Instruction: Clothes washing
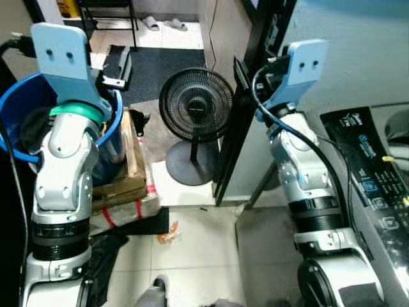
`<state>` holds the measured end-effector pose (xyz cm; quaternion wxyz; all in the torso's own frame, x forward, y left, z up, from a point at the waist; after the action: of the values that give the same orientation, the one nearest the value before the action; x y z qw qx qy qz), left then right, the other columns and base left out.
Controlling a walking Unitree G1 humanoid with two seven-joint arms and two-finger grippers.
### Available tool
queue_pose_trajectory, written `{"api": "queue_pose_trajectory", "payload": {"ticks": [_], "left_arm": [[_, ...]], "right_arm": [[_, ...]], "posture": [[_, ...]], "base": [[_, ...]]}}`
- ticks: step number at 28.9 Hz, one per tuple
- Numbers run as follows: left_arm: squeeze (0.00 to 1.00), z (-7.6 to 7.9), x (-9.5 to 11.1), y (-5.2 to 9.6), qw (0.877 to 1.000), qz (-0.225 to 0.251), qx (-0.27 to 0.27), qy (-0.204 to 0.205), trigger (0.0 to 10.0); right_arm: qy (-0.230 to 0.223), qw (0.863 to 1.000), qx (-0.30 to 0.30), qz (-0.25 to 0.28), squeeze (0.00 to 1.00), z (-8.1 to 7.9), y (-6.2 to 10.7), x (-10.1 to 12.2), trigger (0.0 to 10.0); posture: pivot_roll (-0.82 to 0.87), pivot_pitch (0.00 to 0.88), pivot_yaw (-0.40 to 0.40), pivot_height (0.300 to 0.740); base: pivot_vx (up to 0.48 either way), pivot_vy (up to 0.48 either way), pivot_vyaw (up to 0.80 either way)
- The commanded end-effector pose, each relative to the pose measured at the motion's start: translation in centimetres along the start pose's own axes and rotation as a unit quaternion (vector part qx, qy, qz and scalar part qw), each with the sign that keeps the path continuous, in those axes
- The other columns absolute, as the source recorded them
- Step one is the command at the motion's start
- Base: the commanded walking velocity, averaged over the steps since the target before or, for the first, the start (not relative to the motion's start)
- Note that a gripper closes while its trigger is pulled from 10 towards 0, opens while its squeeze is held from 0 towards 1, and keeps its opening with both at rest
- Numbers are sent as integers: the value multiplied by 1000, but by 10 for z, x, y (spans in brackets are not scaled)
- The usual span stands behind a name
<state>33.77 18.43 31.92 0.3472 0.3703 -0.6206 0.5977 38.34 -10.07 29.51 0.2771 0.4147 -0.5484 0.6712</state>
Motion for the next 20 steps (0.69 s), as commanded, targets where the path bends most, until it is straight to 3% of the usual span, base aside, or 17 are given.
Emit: {"api": "queue_pose_trajectory", "payload": {"ticks": [1,20], "left_arm": [[0,1,-2,1,1000,-6,0,2,10000],[0,3,-4,4,1000,-6,-6,0,10000]], "right_arm": [[-2,1000,2,-2,0,1,2,-1,10000],[-10,1000,6,-5,0,-2,3,-3,10000]], "posture": [[89,82,-59,740],[81,80,-55,740]], "base": [[0,0,788],[0,0,780]]}}
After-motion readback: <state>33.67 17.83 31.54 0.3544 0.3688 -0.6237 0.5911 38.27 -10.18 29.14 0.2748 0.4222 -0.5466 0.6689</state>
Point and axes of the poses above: a point about 5 cm out from each wrist's last joint towards the gripper, its own y axis pointing back from the gripper into the wrist, its own x axis along the axis of the wrist's last joint, z = x × y, the point moved 2 cm from there along -y, pointing out of the wrist towards the gripper, and after that the axes turned 4 degrees about y, right-handed, at the moved point
